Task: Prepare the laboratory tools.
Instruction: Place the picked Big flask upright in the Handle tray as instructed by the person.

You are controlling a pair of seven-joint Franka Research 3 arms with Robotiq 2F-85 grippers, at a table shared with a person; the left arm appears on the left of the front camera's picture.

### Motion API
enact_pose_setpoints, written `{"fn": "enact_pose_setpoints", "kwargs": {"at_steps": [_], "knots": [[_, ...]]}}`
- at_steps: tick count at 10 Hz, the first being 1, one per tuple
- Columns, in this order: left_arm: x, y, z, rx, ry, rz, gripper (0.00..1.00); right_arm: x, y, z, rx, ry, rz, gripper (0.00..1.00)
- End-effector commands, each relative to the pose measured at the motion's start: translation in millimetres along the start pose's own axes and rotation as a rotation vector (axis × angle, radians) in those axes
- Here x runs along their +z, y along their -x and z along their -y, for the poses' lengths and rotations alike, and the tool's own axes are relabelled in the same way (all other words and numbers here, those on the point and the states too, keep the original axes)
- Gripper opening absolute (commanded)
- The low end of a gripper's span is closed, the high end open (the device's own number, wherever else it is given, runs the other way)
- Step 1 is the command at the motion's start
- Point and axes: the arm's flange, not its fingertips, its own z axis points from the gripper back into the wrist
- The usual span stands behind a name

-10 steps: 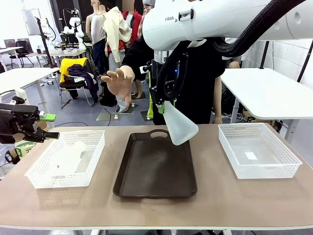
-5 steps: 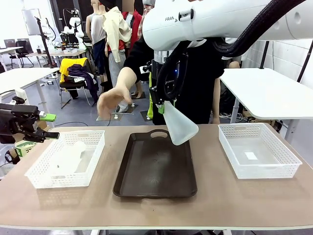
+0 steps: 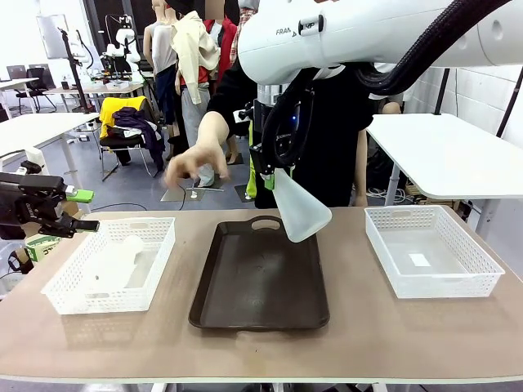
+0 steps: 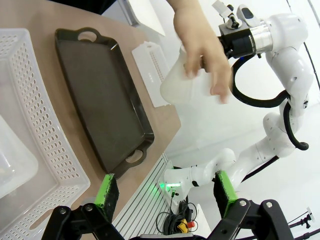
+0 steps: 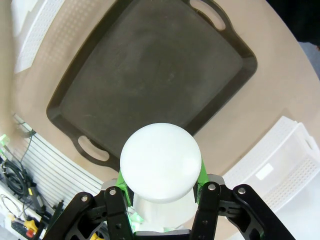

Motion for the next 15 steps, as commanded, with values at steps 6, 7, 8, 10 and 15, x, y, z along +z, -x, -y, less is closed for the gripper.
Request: {"fn": "enact_pose_setpoints", "kwargs": {"at_steps": [6, 7, 8, 10, 15], "knots": [[1, 0, 0, -0.008, 0.018, 0.012, 1.00, 2, 0, 0, 0.003, 0.005, 0.002, 0.00], [1, 0, 0, -0.008, 0.018, 0.012, 1.00, 2, 0, 0, 0.003, 0.005, 0.002, 0.00], [1, 0, 0, -0.008, 0.018, 0.012, 1.00, 0, 0, 0, 0.000, 0.000, 0.000, 0.00], [1, 0, 0, -0.008, 0.018, 0.012, 1.00, -12, 4, 2, 0.138, -0.040, 0.152, 0.00], [1, 0, 0, -0.008, 0.018, 0.012, 1.00, -49, 6, 8, 0.558, 0.030, 0.609, 0.00]]}}
